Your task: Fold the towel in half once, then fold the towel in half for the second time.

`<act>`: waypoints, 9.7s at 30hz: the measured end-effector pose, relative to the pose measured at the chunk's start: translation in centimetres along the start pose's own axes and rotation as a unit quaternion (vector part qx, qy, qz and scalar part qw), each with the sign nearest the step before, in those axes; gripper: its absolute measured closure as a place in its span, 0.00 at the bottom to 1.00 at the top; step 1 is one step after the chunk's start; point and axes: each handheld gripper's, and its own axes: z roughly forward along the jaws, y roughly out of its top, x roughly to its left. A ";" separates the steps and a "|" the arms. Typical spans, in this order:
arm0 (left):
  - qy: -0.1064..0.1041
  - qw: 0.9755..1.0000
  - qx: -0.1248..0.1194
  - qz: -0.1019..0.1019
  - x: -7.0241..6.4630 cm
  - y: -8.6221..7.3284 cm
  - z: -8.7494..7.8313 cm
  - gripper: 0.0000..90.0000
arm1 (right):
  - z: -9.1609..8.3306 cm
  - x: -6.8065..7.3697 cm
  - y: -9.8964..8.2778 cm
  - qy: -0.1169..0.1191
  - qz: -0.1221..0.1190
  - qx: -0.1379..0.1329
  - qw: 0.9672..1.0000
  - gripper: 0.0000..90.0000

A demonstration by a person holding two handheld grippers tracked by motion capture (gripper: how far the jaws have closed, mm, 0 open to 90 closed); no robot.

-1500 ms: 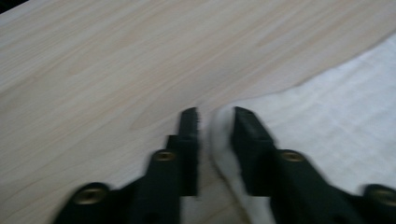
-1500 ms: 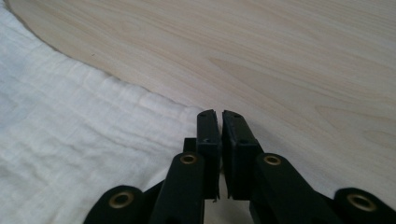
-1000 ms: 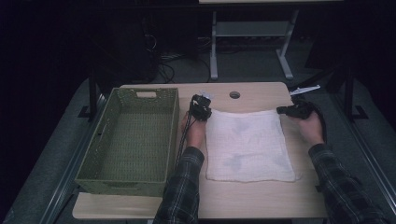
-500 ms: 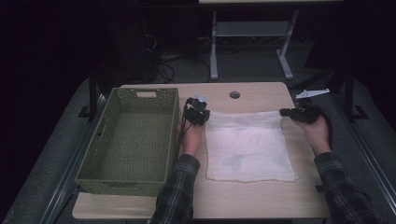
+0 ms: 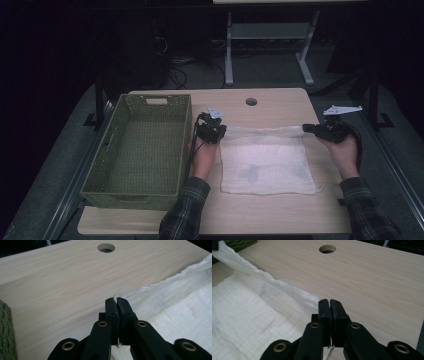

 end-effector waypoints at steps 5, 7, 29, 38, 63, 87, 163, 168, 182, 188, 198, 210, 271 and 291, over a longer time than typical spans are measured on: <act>-0.008 1.000 0.003 0.005 -0.7 -0.7 -0.4 0.98 | -0.5 0.7 -0.9 -0.001 -0.002 -0.005 1.000 0.98; -0.008 1.000 0.006 0.013 -1.0 -1.0 -0.7 0.98 | -0.9 0.9 -1.4 0.005 0.004 -0.011 1.000 0.98; -0.015 0.999 0.001 0.038 -3.2 -4.5 -4.1 0.97 | -4.5 3.7 -5.1 0.020 -0.007 -0.001 1.000 0.98; -0.043 0.998 0.002 0.045 -4.4 -6.2 -5.0 0.97 | -6.3 4.9 -6.8 0.026 -0.021 0.001 0.999 0.97; -0.046 0.996 0.026 0.073 -6.8 -9.0 -8.1 0.97 | -8.0 7.6 -10.7 0.060 -0.037 0.031 0.997 0.97; -0.060 0.995 0.050 0.069 -7.7 -11.8 -10.0 0.80 | -9.4 9.1 -12.9 0.079 -0.041 0.055 0.995 0.86; -0.019 0.999 0.011 0.039 -2.2 -4.0 -0.9 0.95 | -0.9 1.1 -4.8 -0.015 -0.028 0.025 0.999 0.96; -0.022 0.999 0.015 0.043 -2.3 -4.1 -1.0 0.95 | -0.7 1.0 -4.4 -0.019 -0.028 0.017 0.999 0.96; -0.032 0.998 -0.002 0.046 -3.0 -4.2 -2.9 0.95 | -2.7 2.1 -4.9 -0.003 -0.035 0.001 0.999 0.96; -0.035 0.998 -0.003 0.049 -3.3 -4.6 -3.9 0.95 | -3.7 2.5 -5.5 0.007 -0.033 0.001 0.999 0.96; -0.042 0.998 -0.003 0.056 -4.2 -5.6 -5.6 0.95 | -5.1 3.8 -6.7 0.013 -0.040 0.005 0.999 0.96; -0.052 0.996 0.003 0.067 -5.5 -7.0 -7.2 0.95 | -6.5 5.0 -8.3 0.024 -0.048 0.016 0.998 0.96; -0.083 0.984 0.088 0.133 -7.3 -9.7 -5.3 0.84 | -6.6 7.8 -11.9 0.037 -0.072 0.098 0.992 1.00; -0.107 0.987 0.041 0.110 -6.9 -8.8 -6.4 0.47 | -3.2 5.9 -8.8 0.002 -0.075 0.095 0.993 1.00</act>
